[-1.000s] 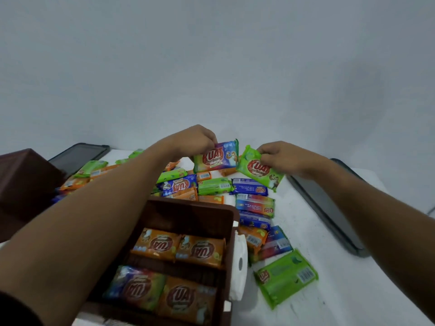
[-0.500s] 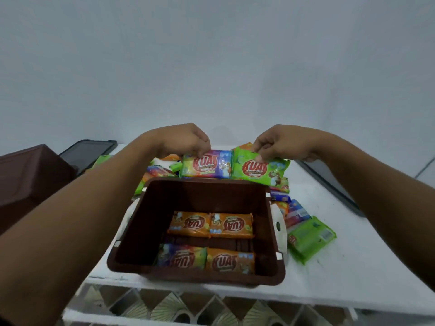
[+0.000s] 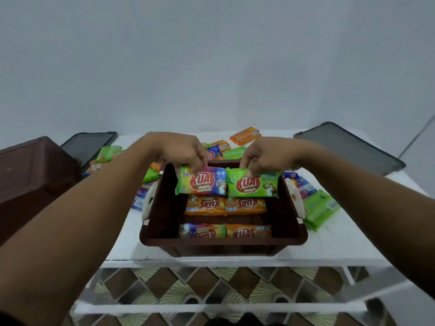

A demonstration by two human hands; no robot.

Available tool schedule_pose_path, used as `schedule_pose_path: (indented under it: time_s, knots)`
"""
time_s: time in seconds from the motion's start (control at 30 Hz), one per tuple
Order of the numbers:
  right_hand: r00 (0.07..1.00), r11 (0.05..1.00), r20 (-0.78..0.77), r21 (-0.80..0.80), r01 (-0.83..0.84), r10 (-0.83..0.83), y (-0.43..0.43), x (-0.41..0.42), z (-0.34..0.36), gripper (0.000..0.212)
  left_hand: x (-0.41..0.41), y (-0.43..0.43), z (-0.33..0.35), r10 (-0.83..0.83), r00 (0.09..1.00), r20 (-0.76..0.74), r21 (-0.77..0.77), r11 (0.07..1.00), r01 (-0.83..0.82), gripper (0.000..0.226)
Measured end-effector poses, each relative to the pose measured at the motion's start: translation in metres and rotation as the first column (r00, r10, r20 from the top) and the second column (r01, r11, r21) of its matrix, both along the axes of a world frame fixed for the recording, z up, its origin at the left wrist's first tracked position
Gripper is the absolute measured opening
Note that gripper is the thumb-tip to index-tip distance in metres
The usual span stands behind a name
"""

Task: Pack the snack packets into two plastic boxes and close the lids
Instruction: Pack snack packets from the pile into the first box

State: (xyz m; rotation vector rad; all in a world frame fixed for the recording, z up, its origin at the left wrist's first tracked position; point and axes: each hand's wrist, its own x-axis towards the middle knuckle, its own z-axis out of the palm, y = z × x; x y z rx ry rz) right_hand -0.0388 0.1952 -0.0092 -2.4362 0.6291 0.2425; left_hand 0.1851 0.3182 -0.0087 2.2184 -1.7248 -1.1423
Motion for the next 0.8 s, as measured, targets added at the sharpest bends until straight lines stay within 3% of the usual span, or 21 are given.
schedule_pose_path:
  time_s: [0.3,0.57,0.73,0.8]
  knots:
    - [0.991,0.991,-0.127,-0.131,0.015,-0.031,0.015,0.012,-0.045,0.02,-0.007,0.003,-0.034,-0.104,0.987,0.121,0.145,0.986,0.086,0.012]
    - [0.981,0.964,-0.188,-0.249,-0.092,0.045,0.02,0.019,-0.06,0.032,-0.012,0.004,-0.048,-0.231,0.915,0.331,0.098,0.973,0.21,0.026]
    - [0.973,0.945,-0.229,-0.307,-0.111,0.039,0.023,0.019,-0.065,0.033,-0.017,0.005,-0.06,-0.237,0.834,0.498,0.044,0.968,0.248,0.02]
    - [0.98,0.933,-0.194,-0.344,-0.106,0.04,0.025,0.017,-0.064,0.025,-0.02,0.007,-0.063,-0.22,0.811,0.542,0.019,0.968,0.25,0.017]
